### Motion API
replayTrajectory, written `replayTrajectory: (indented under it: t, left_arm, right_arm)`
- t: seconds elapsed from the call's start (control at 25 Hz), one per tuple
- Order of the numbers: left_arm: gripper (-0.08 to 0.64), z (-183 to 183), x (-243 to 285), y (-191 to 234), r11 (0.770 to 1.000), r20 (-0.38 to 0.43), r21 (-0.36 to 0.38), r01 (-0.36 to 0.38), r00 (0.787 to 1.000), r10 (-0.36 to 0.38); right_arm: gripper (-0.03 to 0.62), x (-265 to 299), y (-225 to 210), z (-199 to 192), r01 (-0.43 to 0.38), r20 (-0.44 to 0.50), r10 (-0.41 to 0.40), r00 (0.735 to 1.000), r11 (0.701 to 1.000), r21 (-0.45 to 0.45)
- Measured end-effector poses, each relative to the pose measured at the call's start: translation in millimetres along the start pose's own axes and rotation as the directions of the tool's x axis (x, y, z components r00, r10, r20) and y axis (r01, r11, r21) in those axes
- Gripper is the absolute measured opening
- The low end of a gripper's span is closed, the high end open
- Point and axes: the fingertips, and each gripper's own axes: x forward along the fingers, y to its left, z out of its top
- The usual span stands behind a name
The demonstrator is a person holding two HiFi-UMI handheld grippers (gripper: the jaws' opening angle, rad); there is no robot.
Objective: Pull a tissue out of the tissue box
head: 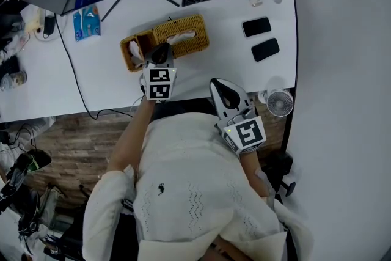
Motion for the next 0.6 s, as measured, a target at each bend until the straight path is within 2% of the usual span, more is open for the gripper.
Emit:
replayTrajectory:
  t: [0.6]
  left_arm:
    - [0.017,1.6,-20.0,6.6,1.000,0.037,-0.016,-0.015,0.999,0.015]
  right_arm:
    - [0.002,8.4,16.2,2.3,-0.038,-0.004,0.038,0.999,0.999,-0.032]
